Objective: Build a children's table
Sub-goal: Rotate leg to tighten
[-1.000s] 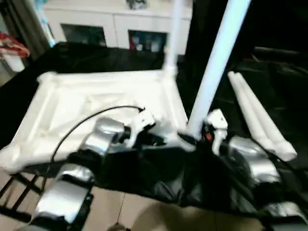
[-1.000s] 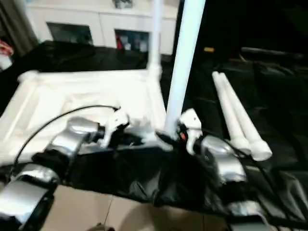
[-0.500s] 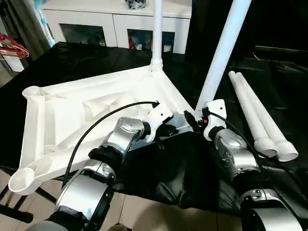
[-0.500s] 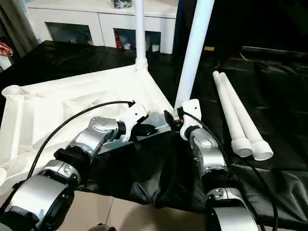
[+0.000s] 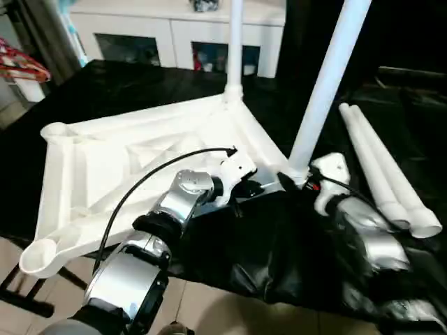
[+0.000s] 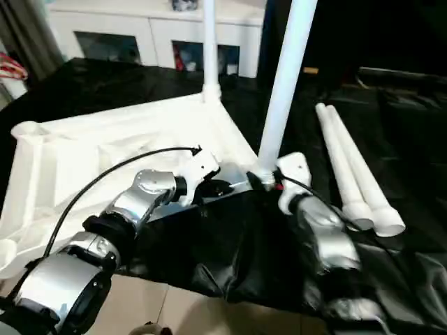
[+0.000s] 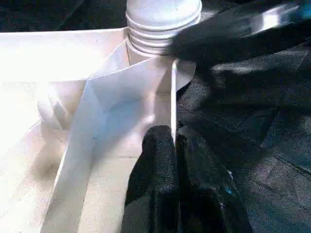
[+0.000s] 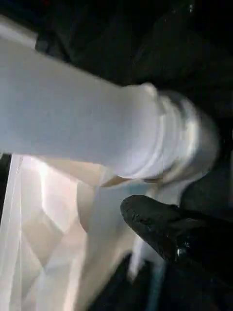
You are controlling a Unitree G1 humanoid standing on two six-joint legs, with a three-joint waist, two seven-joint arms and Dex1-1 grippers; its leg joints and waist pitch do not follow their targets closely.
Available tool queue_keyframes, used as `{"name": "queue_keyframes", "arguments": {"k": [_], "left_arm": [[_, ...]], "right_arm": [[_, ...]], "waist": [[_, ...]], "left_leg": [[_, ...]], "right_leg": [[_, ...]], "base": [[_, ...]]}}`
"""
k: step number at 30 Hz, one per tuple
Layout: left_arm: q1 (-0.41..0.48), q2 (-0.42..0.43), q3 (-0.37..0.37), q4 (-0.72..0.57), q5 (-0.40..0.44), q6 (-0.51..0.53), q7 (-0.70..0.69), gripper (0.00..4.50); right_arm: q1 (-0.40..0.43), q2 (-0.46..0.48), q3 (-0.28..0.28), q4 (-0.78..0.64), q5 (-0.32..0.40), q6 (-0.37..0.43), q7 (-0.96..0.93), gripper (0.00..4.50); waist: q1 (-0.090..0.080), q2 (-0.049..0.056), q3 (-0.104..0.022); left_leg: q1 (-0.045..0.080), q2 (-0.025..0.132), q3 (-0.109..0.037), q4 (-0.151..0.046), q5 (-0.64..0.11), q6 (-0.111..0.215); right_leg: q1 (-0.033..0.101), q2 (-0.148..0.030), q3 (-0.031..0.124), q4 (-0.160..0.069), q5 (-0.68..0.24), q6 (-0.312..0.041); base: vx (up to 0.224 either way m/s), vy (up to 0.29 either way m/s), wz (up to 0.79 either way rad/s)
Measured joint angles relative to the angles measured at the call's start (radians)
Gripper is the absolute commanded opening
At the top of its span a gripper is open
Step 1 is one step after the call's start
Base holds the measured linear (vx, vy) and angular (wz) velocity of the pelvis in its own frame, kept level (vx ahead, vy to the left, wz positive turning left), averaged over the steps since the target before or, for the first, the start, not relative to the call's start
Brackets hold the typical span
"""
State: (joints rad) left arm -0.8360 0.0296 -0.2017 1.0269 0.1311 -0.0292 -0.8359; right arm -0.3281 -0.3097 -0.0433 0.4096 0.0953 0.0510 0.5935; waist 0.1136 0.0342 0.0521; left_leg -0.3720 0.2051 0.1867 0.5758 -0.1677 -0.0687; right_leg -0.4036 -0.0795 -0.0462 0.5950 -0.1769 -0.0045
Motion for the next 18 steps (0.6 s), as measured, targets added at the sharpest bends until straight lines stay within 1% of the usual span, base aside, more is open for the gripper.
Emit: {"name": "queue_keyframes", "arguments": {"k": [3,4,6,8,10,11,14,16,18], "left_arm": [[-0.001,0.000,0.000,0.009,0.000,-0.019,0.004,0.00],[-0.001,0.001,0.005,0.011,0.000,-0.023,0.005,0.28],[-0.001,0.001,0.023,0.012,-0.020,-0.024,-0.003,0.28],[-0.007,0.004,0.059,-0.015,-0.067,-0.041,-0.022,0.63],[-0.033,0.010,0.072,-0.045,-0.086,-0.044,-0.020,0.68],[-0.042,0.016,0.076,-0.052,-0.088,-0.045,-0.017,0.75],[-0.083,0.079,0.101,-0.075,-0.089,-0.044,0.039,0.75],[-0.088,0.132,0.121,-0.088,-0.085,-0.038,0.067,0.75],[-0.086,0.188,0.127,-0.098,-0.070,-0.019,0.097,0.75]], "right_arm": [[0.051,-0.043,0.002,-0.095,0.027,0.035,0.064,3.89],[0.069,-0.055,0.008,-0.134,0.039,0.056,0.092,3.90],[0.095,-0.071,0.023,-0.183,0.059,0.084,0.133,3.90],[0.122,-0.079,0.053,-0.217,0.065,0.112,0.168,3.90],[0.138,-0.078,0.078,-0.244,0.065,0.135,0.181,3.90],[0.139,-0.078,0.086,-0.248,0.065,0.138,0.182,3.90],[0.139,-0.073,0.099,-0.275,0.066,0.164,0.179,3.90],[0.133,-0.063,0.102,-0.277,0.064,0.178,0.175,3.90],[0.120,-0.044,0.118,-0.272,0.057,0.194,0.161,3.90]], "waist": [[0.000,0.001,0.000],[0.000,0.001,0.000],[0.000,0.001,0.000],[0.001,-0.006,0.004],[0.000,-0.012,0.007],[0.000,-0.013,0.008],[-0.011,-0.018,0.010],[-0.015,-0.018,0.010],[-0.018,-0.018,0.010]], "left_leg": [[0.000,0.000,0.000,0.000,0.000,0.000],[0.000,0.000,0.000,0.000,0.000,0.000],[0.000,0.000,0.000,0.000,0.000,0.000],[-0.001,0.001,-0.001,0.000,0.000,0.000],[-0.002,0.001,-0.001,0.001,0.000,0.000],[-0.002,0.001,-0.001,0.001,0.000,0.000],[-0.002,0.002,-0.001,0.001,0.000,0.000],[-0.001,0.002,-0.001,0.000,0.000,0.000],[-0.002,0.002,-0.001,0.000,0.000,0.000]], "right_leg": [[0.000,0.000,0.000,0.000,-0.001,0.001],[0.000,0.000,-0.001,0.000,-0.001,0.001],[0.000,0.000,-0.001,0.000,-0.001,0.002],[0.000,0.000,-0.002,0.000,-0.001,0.002],[-0.001,0.000,-0.002,0.000,-0.001,0.002],[-0.001,0.000,-0.002,0.000,0.000,0.002],[-0.001,0.001,-0.002,0.001,0.000,0.002],[-0.001,0.001,-0.002,0.001,-0.001,0.002],[-0.002,0.001,-0.002,0.001,-0.001,0.002]], "base": [[0.000,0.000,0.00],[0.000,0.000,0.00],[0.000,0.000,0.00],[0.000,0.000,0.00],[0.000,0.000,0.00],[0.000,0.000,0.00],[0.000,0.000,0.00],[0.000,0.000,0.00],[0.000,0.000,0.00]]}}
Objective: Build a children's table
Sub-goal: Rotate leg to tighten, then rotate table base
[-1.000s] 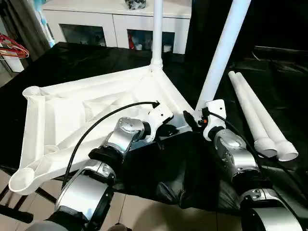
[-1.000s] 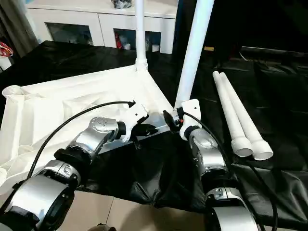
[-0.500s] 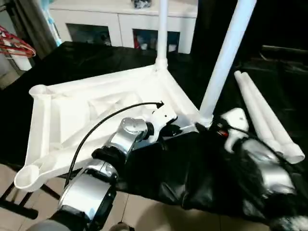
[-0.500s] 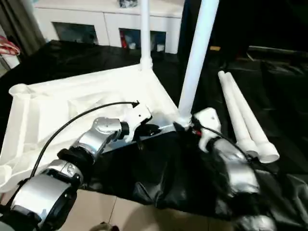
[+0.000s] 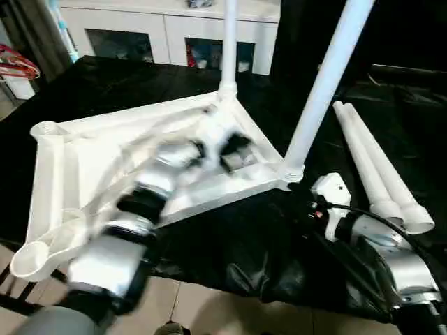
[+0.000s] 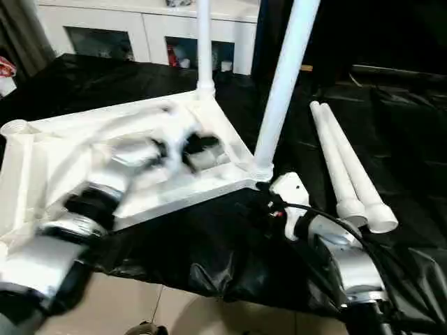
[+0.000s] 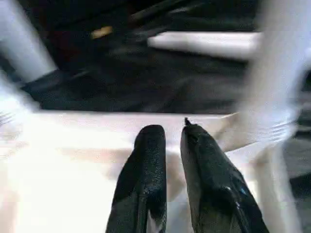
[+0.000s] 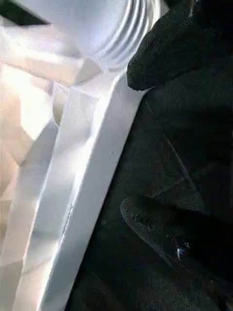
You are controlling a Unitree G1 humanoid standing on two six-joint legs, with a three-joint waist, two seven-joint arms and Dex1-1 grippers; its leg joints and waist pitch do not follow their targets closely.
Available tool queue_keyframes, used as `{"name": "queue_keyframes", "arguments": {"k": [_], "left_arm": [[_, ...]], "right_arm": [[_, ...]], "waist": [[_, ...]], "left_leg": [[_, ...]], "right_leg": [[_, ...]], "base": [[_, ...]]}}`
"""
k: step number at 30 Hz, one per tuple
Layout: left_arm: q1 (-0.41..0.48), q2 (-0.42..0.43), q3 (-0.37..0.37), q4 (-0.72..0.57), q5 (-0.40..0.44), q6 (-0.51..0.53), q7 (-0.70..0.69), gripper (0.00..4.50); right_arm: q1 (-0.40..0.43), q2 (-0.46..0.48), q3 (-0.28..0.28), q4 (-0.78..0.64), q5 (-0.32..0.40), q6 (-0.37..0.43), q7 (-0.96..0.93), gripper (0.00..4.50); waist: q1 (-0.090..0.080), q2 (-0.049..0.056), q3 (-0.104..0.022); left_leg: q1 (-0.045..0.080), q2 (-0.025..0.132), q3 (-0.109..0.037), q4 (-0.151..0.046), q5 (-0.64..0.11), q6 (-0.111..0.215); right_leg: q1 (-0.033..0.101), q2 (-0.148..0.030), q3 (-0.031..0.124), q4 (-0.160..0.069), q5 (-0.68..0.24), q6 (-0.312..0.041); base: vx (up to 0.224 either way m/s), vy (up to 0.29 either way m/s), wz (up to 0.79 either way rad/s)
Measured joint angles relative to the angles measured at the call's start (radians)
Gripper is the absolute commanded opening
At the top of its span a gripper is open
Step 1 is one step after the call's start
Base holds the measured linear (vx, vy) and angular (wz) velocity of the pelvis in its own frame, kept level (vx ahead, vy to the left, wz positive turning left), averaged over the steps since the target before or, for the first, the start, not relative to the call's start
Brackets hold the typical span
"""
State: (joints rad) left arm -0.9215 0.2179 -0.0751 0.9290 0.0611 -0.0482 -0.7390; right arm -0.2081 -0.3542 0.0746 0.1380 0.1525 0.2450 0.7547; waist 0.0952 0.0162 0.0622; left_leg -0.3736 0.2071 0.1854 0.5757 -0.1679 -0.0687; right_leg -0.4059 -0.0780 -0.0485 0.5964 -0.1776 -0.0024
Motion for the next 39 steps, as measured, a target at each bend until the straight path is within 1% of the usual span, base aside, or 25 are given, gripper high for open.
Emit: {"name": "queue_keyframes", "arguments": {"k": [2,6,7,8,9,10,11,12,13,15,17,18,19,21,23,25,26,27,28,31,32,36,37,38,39], "left_arm": [[0.007,0.093,0.012,-0.022,0.032,0.041,0.049,0.75],[0.036,0.275,0.050,-0.090,0.084,0.123,0.115,0.78],[0.056,0.332,0.058,-0.111,0.105,0.143,0.126,0.78],[0.062,0.358,0.065,-0.113,0.116,0.157,0.136,0.60],[0.071,0.382,0.068,-0.122,0.130,0.169,0.142,0.60],[0.093,0.416,0.069,-0.139,0.145,0.191,0.150,0.40],[0.101,0.430,0.070,-0.142,0.153,0.202,0.156,0.40],[0.111,0.447,0.075,-0.149,0.162,0.223,0.162,0.40],[0.123,0.457,0.078,-0.158,0.169,0.238,0.168,0.20],[0.136,0.469,0.078,-0.175,0.176,0.258,0.171,0.00],[0.169,0.500,0.076,-0.212,0.183,0.299,0.162,0.01],[0.190,0.520,0.072,-0.227,0.189,0.329,0.150,0.00],[0.215,0.536,0.066,-0.240,0.191,0.351,0.131,0.00],[0.247,0.538,0.046,-0.254,0.190,0.371,0.089,0.00],[0.273,0.518,0.025,-0.253,0.189,0.392,0.057,0.00],[0.284,0.504,0.005,-0.253,0.186,0.405,0.029,0.00],[0.285,0.502,-0.007,-0.253,0.187,0.411,0.015,0.00],[0.285,0.502,-0.018,-0.253,0.188,0.416,-0.001,0.00],[0.285,0.502,-0.029,-0.251,0.190,0.420,-0.024,0.00],[0.294,0.499,-0.055,-0.249,0.191,0.431,-0.061,0.00],[0.298,0.498,-0.063,-0.249,0.192,0.435,-0.076,0.00],[0.305,0.506,-0.088,-0.262,0.189,0.444,-0.158,0.00],[0.306,0.509,-0.101,-0.283,0.184,0.449,-0.201,0.00],[0.309,0.507,-0.106,-0.301,0.173,0.456,-0.236,0.00],[0.310,0.502,-0.112,-0.316,0.163,0.457,-0.261,0.00]], "right_arm": [[-0.023,0.034,0.022,0.018,-0.008,0.015,-0.025,3.90],[-0.043,0.058,0.036,0.065,-0.035,0.030,-0.074,3.90],[-0.048,0.064,0.042,0.079,-0.044,0.031,-0.088,3.74],[-0.049,0.066,0.043,0.084,-0.047,0.032,-0.094,3.64],[-0.052,0.071,0.044,0.089,-0.048,0.034,-0.099,3.64],[-0.064,0.081,0.050,0.096,-0.049,0.039,-0.103,3.47],[-0.067,0.086,0.052,0.097,-0.049,0.040,-0.104,3.47],[-0.069,0.089,0.053,0.097,-0.049,0.041,-0.104,3.47],[-0.069,0.089,0.053,0.097,-0.049,0.049,-0.105,3.21],[-0.073,0.093,0.054,0.101,-0.049,0.059,-0.112,3.08],[-0.086,0.103,0.059,0.110,-0.050,0.063,-0.120,3.03],[-0.095,0.104,0.062,0.119,-0.050,0.063,-0.122,2.71],[-0.106,0.105,0.063,0.133,-0.054,0.062,-0.126,2.71],[-0.112,0.105,0.063,0.156,-0.069,0.061,-0.141,2.65],[-0.113,0.110,0.064,0.175,-0.076,0.061,-0.148,2.39],[-0.114,0.116,0.065,0.184,-0.082,0.061,-0.158,2.17],[-0.118,0.118,0.065,0.189,-0.083,0.061,-0.161,2.17],[-0.124,0.119,0.065,0.193,-0.084,0.061,-0.166,1.94],[-0.135,0.122,0.064,0.204,-0.085,0.062,-0.174,1.94],[-0.146,0.131,0.064,0.226,-0.085,0.062,-0.185,1.65],[-0.150,0.134,0.064,0.237,-0.086,0.060,-0.190,1.65],[-0.191,0.147,0.061,0.315,-0.091,0.048,-0.215,1.22],[-0.210,0.151,0.057,0.348,-0.098,0.037,-0.227,1.22],[-0.224,0.155,0.052,0.367,-0.106,0.031,-0.236,1.04],[-0.232,0.156,0.051,0.377,-0.108,0.027,-0.243,1.04]], "waist": [[-0.009,0.000,0.000],[-0.006,-0.004,0.001],[-0.006,-0.006,0.000],[-0.005,-0.007,0.001],[-0.002,-0.009,0.001],[-0.001,-0.011,0.000],[0.000,-0.012,0.000],[0.005,-0.016,0.000],[0.009,-0.018,0.000],[0.013,-0.021,0.000],[0.011,-0.025,0.000],[0.007,-0.026,0.000],[0.005,-0.027,0.000],[0.005,-0.027,0.000],[0.011,-0.028,0.000],[0.015,-0.029,0.001],[0.015,-0.029,0.001],[0.014,-0.029,0.001],[0.013,-0.029,0.001],[0.011,-0.029,0.001],[0.011,-0.029,0.001],[0.005,-0.029,0.001],[0.005,-0.029,0.001],[0.006,-0.029,0.001],[0.008,-0.028,0.001]], "left_leg": [[-0.001,0.000,0.000,0.000,0.000,0.000],[-0.002,0.000,-0.001,0.000,0.000,-0.001],[-0.002,0.000,-0.001,0.000,0.000,-0.001],[-0.003,0.000,-0.001,0.000,0.000,-0.001],[-0.003,0.000,-0.001,0.000,0.000,-0.001],[-0.003,0.000,-0.001,0.000,0.000,-0.001],[-0.003,0.000,-0.001,0.000,0.000,-0.001],[-0.003,0.000,-0.001,0.000,0.000,-0.001],[-0.003,0.000,-0.002,0.001,0.000,-0.001],[-0.003,0.000,-0.001,0.003,0.000,-0.002],[-0.002,0.000,-0.001,0.003,0.000,-0.002],[-0.001,0.000,-0.001,0.003,0.001,-0.002],[-0.001,0.000,-0.001,0.003,0.001,-0.003],[0.000,0.000,-0.001,0.003,0.001,-0.003],[0.000,0.000,-0.002,0.003,0.002,-0.005],[0.000,0.000,-0.002,0.004,0.003,-0.006],[0.000,0.000,-0.002,0.004,0.003,-0.006],[0.001,0.000,-0.002,0.005,0.003,-0.006],[0.002,0.000,-0.002,0.005,0.003,-0.006],[0.004,0.000,-0.003,0.004,0.003,-0.007],[0.004,0.000,-0.003,0.004,0.003,-0.007],[0.004,-0.001,-0.003,0.004,0.004,-0.007],[0.004,-0.001,-0.003,0.004,0.004,-0.007],[0.004,-0.001,-0.003,0.004,0.004,-0.007],[0.004,-0.001,-0.003,0.004,0.003,-0.007]], "right_leg": [[-0.002,0.001,0.000,0.001,0.000,0.000],[-0.002,0.001,0.000,0.001,-0.001,0.001],[-0.003,0.001,0.000,0.001,-0.001,0.001],[-0.003,0.001,0.000,0.001,-0.001,0.001],[-0.003,0.000,0.000,0.001,-0.001,0.001],[-0.002,0.000,0.000,0.001,-0.001,0.001],[-0.002,0.000,0.000,0.001,-0.001,0.001],[-0.002,0.000,0.000,0.002,-0.001,0.001],[-0.002,0.000,0.000,0.002,-0.001,0.001],[-0.002,0.000,0.002,0.004,-0.001,0.001],[-0.002,0.000,0.002,0.005,-0.001,0.001],[-0.002,0.000,0.002,0.006,-0.001,0.001],[-0.002,0.000,0.002,0.007,-0.001,0.001],[-0.002,0.000,0.003,0.008,-0.001,0.001],[-0.002,0.000,0.003,0.010,-0.002,0.001],[-0.002,0.000,0.003,0.011,-0.002,0.001],[-0.002,0.000,0.003,0.012,-0.001,0.001],[-0.002,0.000,0.003,0.013,-0.001,0.001],[-0.002,0.000,0.003,0.014,-0.001,0.001],[-0.002,0.001,0.003,0.015,-0.001,0.001],[-0.002,0.001,0.003,0.015,-0.001,0.001],[-0.001,0.001,0.004,0.015,-0.001,0.001],[-0.001,0.001,0.004,0.015,-0.001,0.001],[-0.001,0.001,0.004,0.015,-0.001,0.001],[-0.001,0.001,0.004,0.015,-0.001,0.001]], "base": [[0.000,0.000,0.00],[0.000,0.000,0.00],[0.000,0.000,0.00],[0.000,0.000,0.00],[0.000,0.000,0.00],[0.000,0.000,0.00],[0.000,0.000,0.00],[0.000,0.000,0.00],[0.000,0.000,0.00],[0.000,0.000,0.00],[0.000,0.000,0.00],[0.000,0.000,0.00],[0.000,0.000,0.00],[0.000,0.000,0.00],[0.000,0.000,0.00],[0.000,0.000,0.00],[0.000,0.000,0.00],[0.000,0.000,0.00],[0.000,0.000,0.00],[0.000,0.000,0.00],[0.000,0.000,0.00],[0.000,0.000,0.00],[0.000,0.000,0.00],[0.000,0.000,0.00],[0.000,0.000,0.00]]}}
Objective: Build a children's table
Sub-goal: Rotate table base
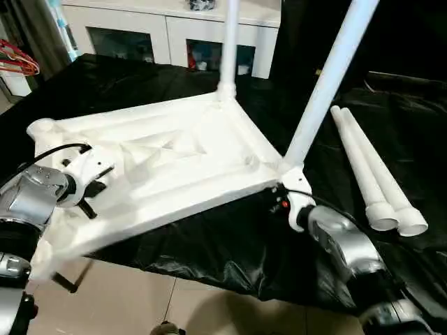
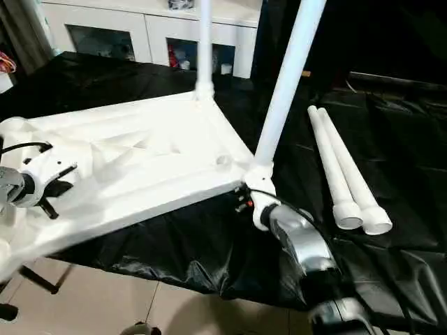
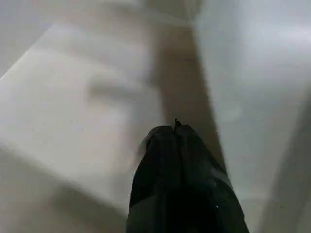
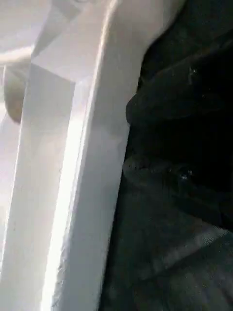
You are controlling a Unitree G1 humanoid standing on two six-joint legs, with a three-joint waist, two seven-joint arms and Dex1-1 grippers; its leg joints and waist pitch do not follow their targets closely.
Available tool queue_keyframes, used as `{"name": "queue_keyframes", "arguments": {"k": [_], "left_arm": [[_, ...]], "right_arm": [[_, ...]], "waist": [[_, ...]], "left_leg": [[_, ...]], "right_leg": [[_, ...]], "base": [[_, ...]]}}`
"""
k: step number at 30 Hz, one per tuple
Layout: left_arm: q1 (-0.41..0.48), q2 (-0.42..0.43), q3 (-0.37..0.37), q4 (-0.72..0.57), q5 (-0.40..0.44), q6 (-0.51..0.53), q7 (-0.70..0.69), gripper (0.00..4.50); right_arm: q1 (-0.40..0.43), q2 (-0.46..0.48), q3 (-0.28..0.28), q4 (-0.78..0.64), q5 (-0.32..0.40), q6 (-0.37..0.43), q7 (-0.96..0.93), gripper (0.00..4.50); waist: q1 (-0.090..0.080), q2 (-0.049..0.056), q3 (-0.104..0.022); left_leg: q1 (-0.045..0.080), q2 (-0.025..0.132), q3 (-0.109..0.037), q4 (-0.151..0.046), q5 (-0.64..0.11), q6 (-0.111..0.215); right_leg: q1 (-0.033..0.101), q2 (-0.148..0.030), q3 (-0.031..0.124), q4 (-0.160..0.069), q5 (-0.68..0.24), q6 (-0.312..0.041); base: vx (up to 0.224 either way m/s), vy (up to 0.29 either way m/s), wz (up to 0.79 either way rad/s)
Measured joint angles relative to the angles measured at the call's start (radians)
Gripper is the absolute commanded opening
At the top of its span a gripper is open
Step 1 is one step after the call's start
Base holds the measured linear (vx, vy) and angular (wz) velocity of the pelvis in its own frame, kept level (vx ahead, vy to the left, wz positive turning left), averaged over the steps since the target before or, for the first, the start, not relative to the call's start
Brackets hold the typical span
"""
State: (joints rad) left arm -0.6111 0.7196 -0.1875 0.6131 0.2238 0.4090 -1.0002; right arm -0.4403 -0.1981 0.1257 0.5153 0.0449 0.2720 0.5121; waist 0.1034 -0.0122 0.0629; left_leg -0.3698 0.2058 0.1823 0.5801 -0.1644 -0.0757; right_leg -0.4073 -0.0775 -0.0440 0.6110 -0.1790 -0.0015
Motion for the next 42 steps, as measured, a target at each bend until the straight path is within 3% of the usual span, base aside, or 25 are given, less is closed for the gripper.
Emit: {"name": "queue_keyframes", "arguments": {"k": [6,10,17,25,34,38,42], "left_arm": [[0.013,-0.073,-0.036,-0.111,-0.109,0.050,-0.165,0.00],[0.004,-0.153,-0.054,-0.138,-0.157,0.064,-0.209,0.00],[-0.087,-0.261,-0.068,-0.117,-0.184,0.068,-0.214,0.00],[-0.246,-0.417,-0.062,0.200,-0.123,-0.107,0.096,0.00],[-0.321,-0.493,-0.052,0.438,-0.073,-0.304,0.366,0.00],[-0.324,-0.504,-0.012,0.481,-0.096,-0.347,0.391,0.00],[-0.326,-0.468,0.029,0.440,-0.151,-0.373,0.275,0.00]], "right_arm": [[-0.035,0.008,-0.010,0.064,-0.003,-0.019,-0.022,0.45],[-0.044,0.012,-0.010,0.086,-0.008,-0.035,-0.024,0.09],[-0.055,0.007,-0.021,0.100,-0.012,-0.050,-0.030,0.02],[-0.074,-0.015,-0.043,0.113,-0.013,-0.089,-0.047,0.02],[-0.081,-0.060,-0.072,0.038,-0.012,-0.090,-0.049,0.02],[-0.067,-0.081,-0.078,-0.041,-0.008,-0.082,-0.045,0.02],[-0.022,-0.117,-0.075,-0.134,0.001,-0.047,0.000,0.02]], "waist": [[0.010,0.000,0.000],[0.002,0.000,0.000],[-0.014,0.001,0.001],[-0.014,0.007,0.000],[-0.011,0.010,0.000],[-0.010,0.010,0.000],[-0.007,0.011,0.001]], "left_leg": [[-0.001,0.000,0.000,0.002,0.000,0.000],[0.000,0.001,0.000,0.002,0.000,0.000],[0.000,0.001,0.000,0.002,0.000,0.000],[0.000,0.001,-0.001,0.007,0.000,0.000],[-0.001,0.001,-0.002,0.007,0.000,0.000],[-0.001,0.001,-0.003,0.007,0.000,0.000],[-0.002,0.001,-0.003,0.006,0.000,0.001]], "right_leg": [[0.000,0.000,0.000,0.000,0.000,0.000],[0.000,0.000,0.000,0.002,0.000,-0.001],[0.000,0.001,0.000,0.003,0.000,-0.001],[0.002,0.001,-0.001,0.003,0.001,-0.002],[0.002,0.001,-0.002,0.002,0.002,-0.002],[0.002,0.001,-0.002,0.002,0.002,-0.002],[0.002,0.001,-0.003,0.001,0.002,-0.002]], "base": [[0.000,0.000,0.00],[0.000,0.000,0.00],[0.000,0.000,0.00],[0.000,0.000,0.00],[0.000,0.000,0.00],[0.000,0.000,0.00],[0.000,0.000,0.00]]}}
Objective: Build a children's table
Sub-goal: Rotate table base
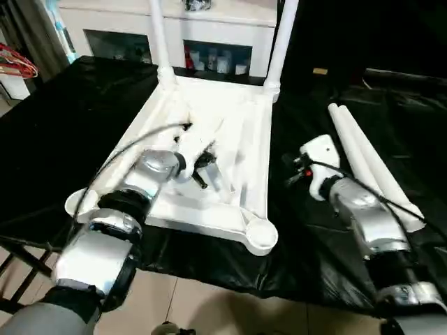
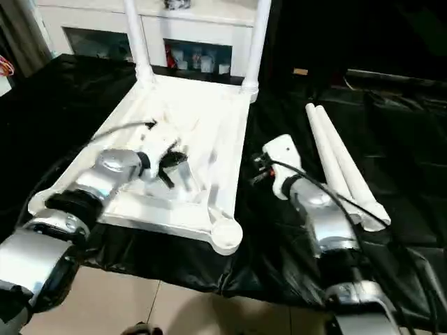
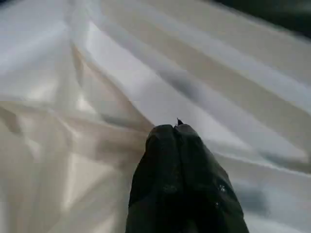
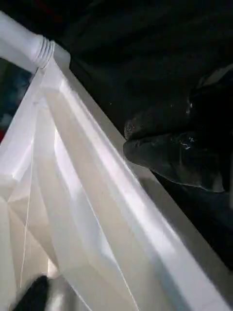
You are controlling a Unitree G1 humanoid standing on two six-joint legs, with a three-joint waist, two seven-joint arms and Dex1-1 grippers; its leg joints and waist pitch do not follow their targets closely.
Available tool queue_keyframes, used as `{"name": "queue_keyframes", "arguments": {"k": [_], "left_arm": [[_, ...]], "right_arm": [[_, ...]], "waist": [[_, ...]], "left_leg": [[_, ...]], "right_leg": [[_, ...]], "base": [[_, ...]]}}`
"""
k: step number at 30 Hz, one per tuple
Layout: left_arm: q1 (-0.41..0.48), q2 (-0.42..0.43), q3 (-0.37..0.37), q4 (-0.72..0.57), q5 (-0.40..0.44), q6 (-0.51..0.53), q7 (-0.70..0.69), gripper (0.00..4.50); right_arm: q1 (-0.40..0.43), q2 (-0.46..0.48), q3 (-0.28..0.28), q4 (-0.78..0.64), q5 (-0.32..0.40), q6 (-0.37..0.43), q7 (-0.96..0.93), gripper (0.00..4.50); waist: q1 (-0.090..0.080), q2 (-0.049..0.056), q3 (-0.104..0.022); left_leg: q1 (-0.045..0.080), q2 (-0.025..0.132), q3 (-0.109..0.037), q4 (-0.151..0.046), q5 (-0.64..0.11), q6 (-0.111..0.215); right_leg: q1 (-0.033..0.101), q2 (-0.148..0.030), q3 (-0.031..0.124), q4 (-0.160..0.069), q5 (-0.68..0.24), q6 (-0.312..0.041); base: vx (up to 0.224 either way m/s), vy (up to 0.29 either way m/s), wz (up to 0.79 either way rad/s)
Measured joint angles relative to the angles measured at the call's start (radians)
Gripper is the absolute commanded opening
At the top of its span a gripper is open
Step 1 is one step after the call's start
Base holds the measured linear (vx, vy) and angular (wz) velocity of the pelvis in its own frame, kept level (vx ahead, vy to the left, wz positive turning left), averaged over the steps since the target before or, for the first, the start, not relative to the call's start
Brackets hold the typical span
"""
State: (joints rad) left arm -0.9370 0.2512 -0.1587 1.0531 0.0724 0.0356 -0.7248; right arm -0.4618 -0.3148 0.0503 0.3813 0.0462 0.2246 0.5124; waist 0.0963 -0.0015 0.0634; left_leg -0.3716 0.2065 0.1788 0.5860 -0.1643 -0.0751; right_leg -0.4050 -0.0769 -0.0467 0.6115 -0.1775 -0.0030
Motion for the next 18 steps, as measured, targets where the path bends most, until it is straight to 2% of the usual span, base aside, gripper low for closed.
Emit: {"name": "queue_keyframes", "arguments": {"k": [2,5,10,13,14,15,16,18], "left_arm": [[0.007,0.041,0.006,-0.069,-0.040,-0.003,-0.124,0.00],[0.071,0.117,-0.003,-0.206,-0.074,0.012,-0.277,0.00],[0.195,0.191,-0.026,-0.344,-0.086,0.075,-0.390,0.00],[0.226,0.191,-0.006,-0.407,-0.101,0.103,-0.350,0.00],[0.233,0.175,0.015,-0.434,-0.105,0.113,-0.302,0.00],[0.241,0.151,0.043,-0.457,-0.114,0.124,-0.248,0.00],[0.248,0.120,0.071,-0.485,-0.123,0.137,-0.186,0.20],[0.267,0.075,0.108,-0.538,-0.146,0.156,-0.104,0.33]], "right_arm": [[0.032,-0.027,0.015,-0.046,0.003,0.028,0.048,0.02],[0.037,-0.027,0.036,-0.039,-0.010,0.035,0.052,0.02],[0.030,-0.007,0.037,0.008,-0.023,0.034,0.003,0.02],[0.024,-0.002,0.035,0.003,-0.024,0.056,-0.026,0.02],[0.021,0.001,0.027,-0.007,-0.020,0.086,-0.043,0.02],[0.017,0.006,0.010,-0.016,-0.015,0.115,-0.056,0.19],[0.008,0.008,-0.013,-0.019,-0.008,0.142,-0.071,0.36],[-0.010,0.006,-0.051,-0.019,-0.001,0.172,-0.107,0.36]], "waist": [[0.001,0.000,0.000],[-0.007,0.004,-0.001],[-0.006,0.003,0.000],[-0.001,0.003,0.000],[0.002,0.003,0.000],[0.003,0.003,0.000],[0.004,0.002,0.000],[0.003,0.002,0.000]], "left_leg": [[0.000,0.000,0.000,-0.001,0.000,0.001],[0.001,0.000,0.001,-0.001,-0.001,0.001],[0.001,0.000,0.001,-0.001,0.000,0.000],[0.000,0.000,0.002,0.000,0.000,0.000],[0.000,0.000,0.002,0.000,0.000,0.000],[-0.001,0.000,0.002,0.000,0.000,0.000],[-0.001,0.000,0.002,0.001,-0.001,0.001],[-0.001,0.000,0.002,0.001,-0.001,0.001]], "right_leg": [[0.000,0.000,0.000,-0.001,0.000,0.000],[0.000,0.000,0.000,-0.001,0.000,0.000],[0.000,0.000,0.001,0.000,0.000,0.000],[0.000,-0.001,0.001,0.000,0.000,0.000],[0.000,-0.001,0.001,-0.001,0.000,0.000],[0.000,-0.001,0.001,-0.001,0.000,0.000],[0.000,-0.001,0.001,-0.001,0.000,0.000],[0.000,-0.001,0.001,-0.001,0.000,0.000]], "base": [[0.000,0.000,0.00],[0.000,0.000,0.00],[0.000,0.000,0.00],[0.000,0.000,0.00],[0.000,0.000,0.00],[0.000,0.000,0.00],[0.000,0.000,0.00],[0.000,0.000,0.00]]}}
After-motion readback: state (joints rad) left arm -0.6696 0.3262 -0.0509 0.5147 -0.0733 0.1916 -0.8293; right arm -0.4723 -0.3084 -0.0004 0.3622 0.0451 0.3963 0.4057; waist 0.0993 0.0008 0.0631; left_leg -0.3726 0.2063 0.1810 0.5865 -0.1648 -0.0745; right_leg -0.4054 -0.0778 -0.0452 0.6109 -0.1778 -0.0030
